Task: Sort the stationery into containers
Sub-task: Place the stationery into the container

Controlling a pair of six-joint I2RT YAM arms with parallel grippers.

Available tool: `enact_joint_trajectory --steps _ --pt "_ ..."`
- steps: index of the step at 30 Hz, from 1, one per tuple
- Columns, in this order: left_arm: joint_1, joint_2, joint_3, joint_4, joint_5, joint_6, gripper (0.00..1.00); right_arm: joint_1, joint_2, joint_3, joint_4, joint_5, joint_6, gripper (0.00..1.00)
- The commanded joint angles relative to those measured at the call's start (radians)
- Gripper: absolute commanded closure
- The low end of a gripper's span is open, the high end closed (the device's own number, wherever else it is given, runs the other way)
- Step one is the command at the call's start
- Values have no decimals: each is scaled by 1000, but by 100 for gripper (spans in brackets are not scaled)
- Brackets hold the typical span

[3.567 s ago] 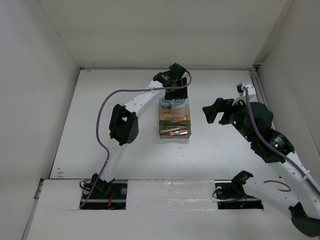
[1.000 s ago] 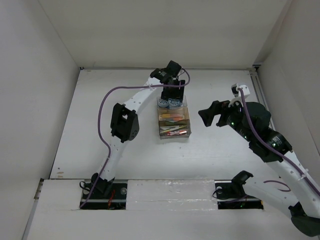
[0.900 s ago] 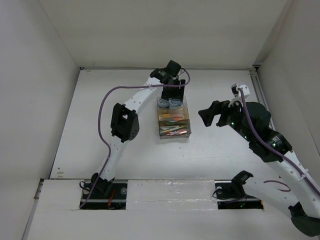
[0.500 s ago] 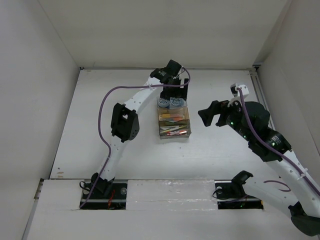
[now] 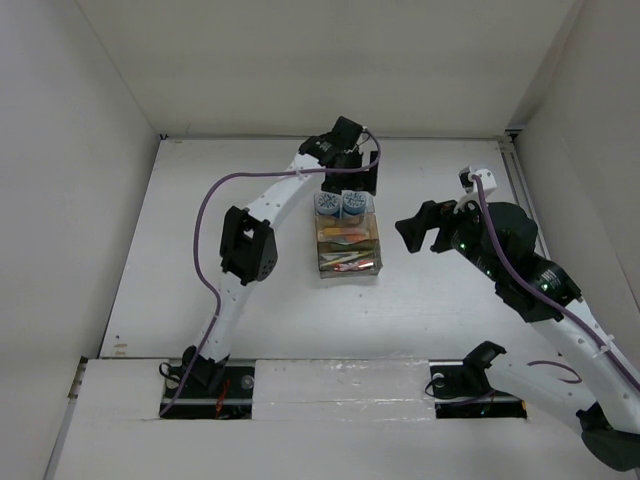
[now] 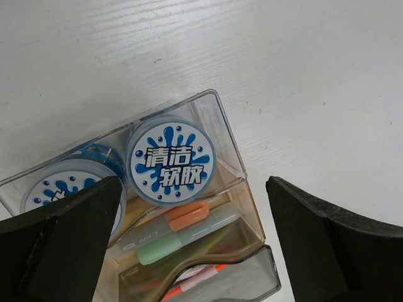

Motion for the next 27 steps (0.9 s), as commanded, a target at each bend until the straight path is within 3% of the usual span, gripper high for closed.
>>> enact_joint_trajectory --steps 1,6,10,12,16,22,27 --pt "3 -161 -10 72 -7 -17 0 -5 -4 2 45 -10 -14 0" --pt "3 -261 -22 102 -77 -37 0 -5 -4 2 45 33 -14 0" --pt "3 -433 -128 89 -353 -77 0 -5 -49 13 7 126 27 0" --pt "3 -598 -284 80 -541 -118 0 -5 -64 25 -33 208 69 0" --pt "3 -916 -597 68 -767 -173 0 -5 -112 45 -100 269 107 0" --pt "3 -1368 -1001 57 -829 -233 0 -5 -171 100 -202 298 118 0" --pt "3 -1643 -1265 97 -820 -244 0 -5 -253 125 -257 309 118 0"
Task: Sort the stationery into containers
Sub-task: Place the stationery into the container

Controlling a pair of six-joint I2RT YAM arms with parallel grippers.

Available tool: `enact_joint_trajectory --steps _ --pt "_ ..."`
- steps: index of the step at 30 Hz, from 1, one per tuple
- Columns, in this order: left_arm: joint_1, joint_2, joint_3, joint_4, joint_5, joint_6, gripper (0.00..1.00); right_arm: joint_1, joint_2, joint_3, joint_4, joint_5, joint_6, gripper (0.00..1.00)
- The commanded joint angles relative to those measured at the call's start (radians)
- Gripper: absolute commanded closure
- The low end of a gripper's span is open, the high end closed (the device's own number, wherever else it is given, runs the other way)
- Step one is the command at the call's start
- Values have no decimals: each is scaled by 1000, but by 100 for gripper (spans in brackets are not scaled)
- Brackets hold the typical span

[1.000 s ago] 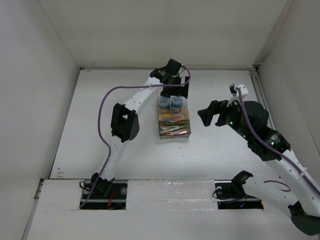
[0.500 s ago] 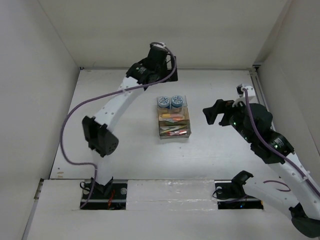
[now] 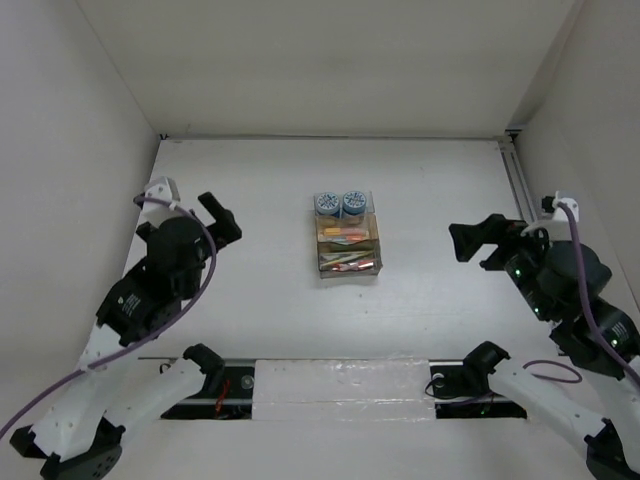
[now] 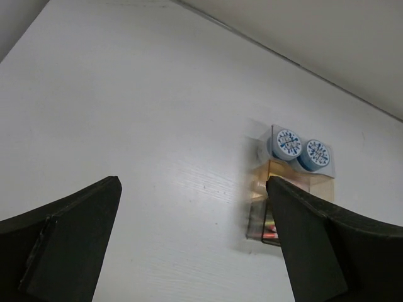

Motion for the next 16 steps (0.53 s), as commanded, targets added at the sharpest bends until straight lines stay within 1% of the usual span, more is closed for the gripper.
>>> enact_joint_trajectory --steps 1,2,5,8,16 --pt "0 -94 -164 6 -34 -46 0 -5 -69 48 -41 35 9 0" --pt "0 -152 -192 17 -43 -55 0 -5 -83 48 -50 35 18 0" --pt "0 -209 -256 46 -22 -66 0 -5 -117 48 -60 49 18 0" --pt "0 -209 -243 55 -28 -66 0 -5 -129 39 -70 70 18 0" --pt "0 -227 -266 55 -48 -95 0 -5 -138 18 -80 70 29 0"
